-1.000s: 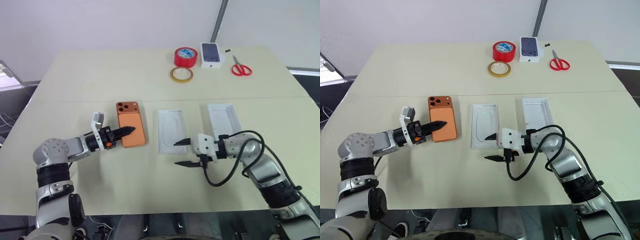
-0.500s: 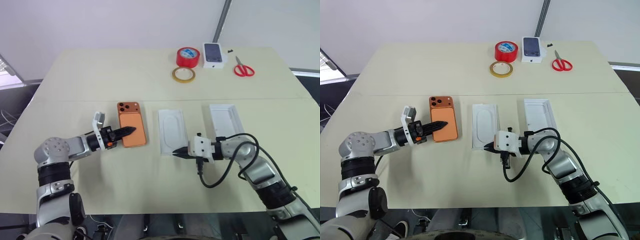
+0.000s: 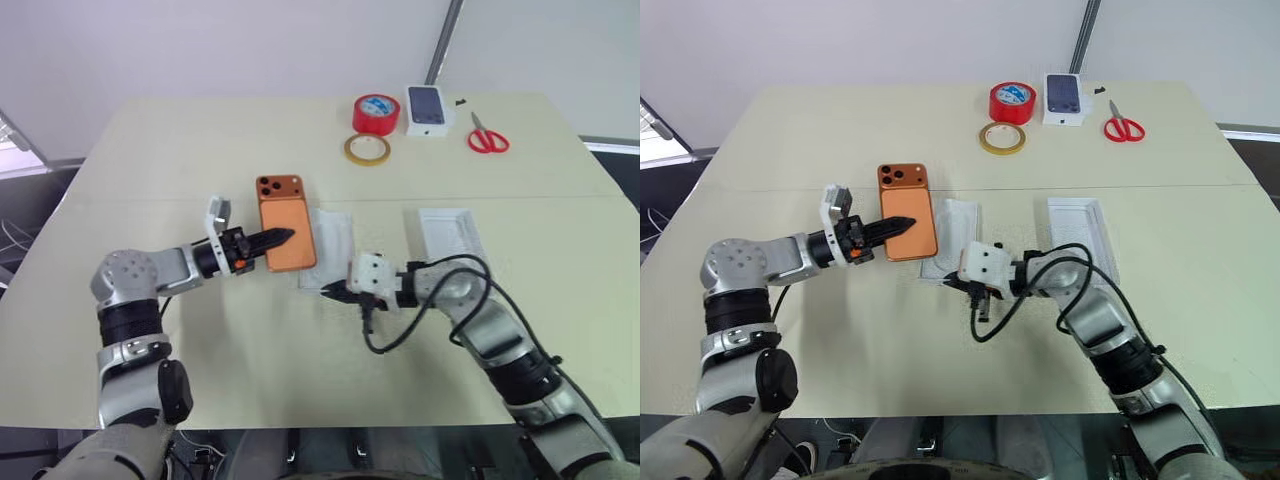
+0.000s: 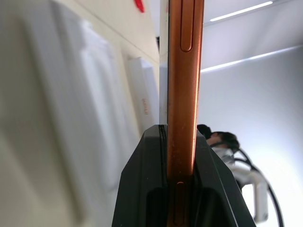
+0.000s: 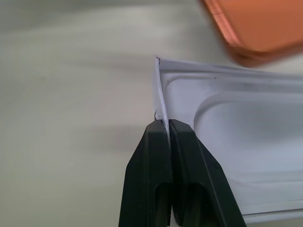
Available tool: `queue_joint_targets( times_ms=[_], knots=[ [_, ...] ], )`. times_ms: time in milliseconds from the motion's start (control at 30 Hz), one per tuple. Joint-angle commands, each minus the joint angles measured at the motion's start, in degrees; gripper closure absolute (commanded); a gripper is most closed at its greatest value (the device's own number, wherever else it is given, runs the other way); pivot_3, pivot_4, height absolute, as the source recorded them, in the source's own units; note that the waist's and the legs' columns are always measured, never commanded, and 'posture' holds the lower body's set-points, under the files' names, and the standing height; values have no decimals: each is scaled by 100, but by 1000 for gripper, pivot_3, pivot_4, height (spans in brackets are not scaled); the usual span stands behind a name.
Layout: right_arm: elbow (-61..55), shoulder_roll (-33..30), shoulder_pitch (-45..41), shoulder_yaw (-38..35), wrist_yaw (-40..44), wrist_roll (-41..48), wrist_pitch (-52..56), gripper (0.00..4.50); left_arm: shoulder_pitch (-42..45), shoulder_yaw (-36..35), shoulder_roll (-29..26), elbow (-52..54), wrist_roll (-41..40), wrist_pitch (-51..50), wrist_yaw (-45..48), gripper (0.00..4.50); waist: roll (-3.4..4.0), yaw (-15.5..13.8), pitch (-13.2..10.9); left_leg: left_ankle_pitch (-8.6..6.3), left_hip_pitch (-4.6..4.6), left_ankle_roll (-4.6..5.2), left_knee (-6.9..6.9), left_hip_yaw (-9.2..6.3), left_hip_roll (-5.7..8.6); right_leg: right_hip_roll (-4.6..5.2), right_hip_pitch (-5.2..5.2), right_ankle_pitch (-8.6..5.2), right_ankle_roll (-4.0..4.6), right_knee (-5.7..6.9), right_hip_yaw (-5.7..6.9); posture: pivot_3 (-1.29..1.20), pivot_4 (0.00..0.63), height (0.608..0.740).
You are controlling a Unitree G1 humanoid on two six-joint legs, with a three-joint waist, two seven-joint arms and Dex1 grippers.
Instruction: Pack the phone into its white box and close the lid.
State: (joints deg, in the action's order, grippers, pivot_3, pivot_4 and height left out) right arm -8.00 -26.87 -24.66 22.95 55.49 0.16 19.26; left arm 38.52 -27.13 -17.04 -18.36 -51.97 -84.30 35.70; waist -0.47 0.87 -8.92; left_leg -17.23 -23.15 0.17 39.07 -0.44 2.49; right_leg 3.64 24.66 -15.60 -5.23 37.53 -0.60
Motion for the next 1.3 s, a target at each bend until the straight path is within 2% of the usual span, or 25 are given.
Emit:
queue_joint_targets(
  times_ms=[33, 133, 333, 467, 667, 733, 767, 967, 1300],
  knots=[
    [-73, 205, -174, 40, -163, 5, 229, 4434, 102, -56, 77, 147, -181, 89, -62, 4500, 0, -8, 0, 1, -2, -1, 1, 0, 0, 0, 1, 0, 0, 2, 0, 0, 150, 740],
    [-117, 199, -180, -7, -91, 129, 355, 3551, 97, 20, 125, 101, -135, 150, -78, 4500, 0, -14, 0, 2, -2, -2, 5, 0, 0, -1, 0, 0, 0, 3, 0, 0, 150, 740],
    [-724, -239, 43, -426, 379, 710, 312, 428, 29, 359, 26, 3, -14, 303, 101, 4500, 0, -27, 0, 2, -3, -2, 4, -1, 1, -1, 0, 0, 0, 2, 0, 0, 150, 740],
    [-902, -851, 310, -906, 771, 1158, 390, 428, 18, 667, -98, -69, 94, 388, 291, 4500, -1, -25, 0, 1, -4, -1, 4, -1, 1, 0, -1, 0, 0, 0, 1, 0, 150, 740],
    [87, -1308, 243, -1276, 451, 751, -231, 428, 27, 1248, -234, -236, 347, 571, 650, 4500, -1, -16, 0, 2, -2, -2, 4, -1, 0, -1, -2, 0, 0, 0, 1, 0, 150, 740],
    [224, -1290, 195, -1308, 366, 716, -309, 384, 56, 1372, -251, -327, 395, 584, 727, 3508, -1, -14, 0, 2, -2, -2, 3, -1, 0, -1, -1, 0, 0, 0, 0, 0, 150, 740],
    [247, -1273, 183, -1307, 347, 704, -359, 384, 100, 1378, -241, -425, 411, 588, 731, 3163, -1, -15, 0, 2, -3, -2, 3, -1, 0, -1, -1, 0, 0, 0, 0, 0, 150, 740],
    [154, -1162, 252, -1222, 244, 712, -384, 384, 283, 1497, -321, -602, 559, 687, 826, 106, -1, -22, 0, 2, -1, -2, 6, 0, 0, -1, -5, 0, 0, 0, 0, 0, 150, 740],
    [349, -1011, 142, -1167, 132, 640, -499, 384, 392, 1840, -744, -51, 553, 507, 1034, 19, 0, -18, 0, 3, 1, -3, 6, -1, -4, -4, -5, 0, 0, 3, 0, 0, 150, 740]
  ],
)
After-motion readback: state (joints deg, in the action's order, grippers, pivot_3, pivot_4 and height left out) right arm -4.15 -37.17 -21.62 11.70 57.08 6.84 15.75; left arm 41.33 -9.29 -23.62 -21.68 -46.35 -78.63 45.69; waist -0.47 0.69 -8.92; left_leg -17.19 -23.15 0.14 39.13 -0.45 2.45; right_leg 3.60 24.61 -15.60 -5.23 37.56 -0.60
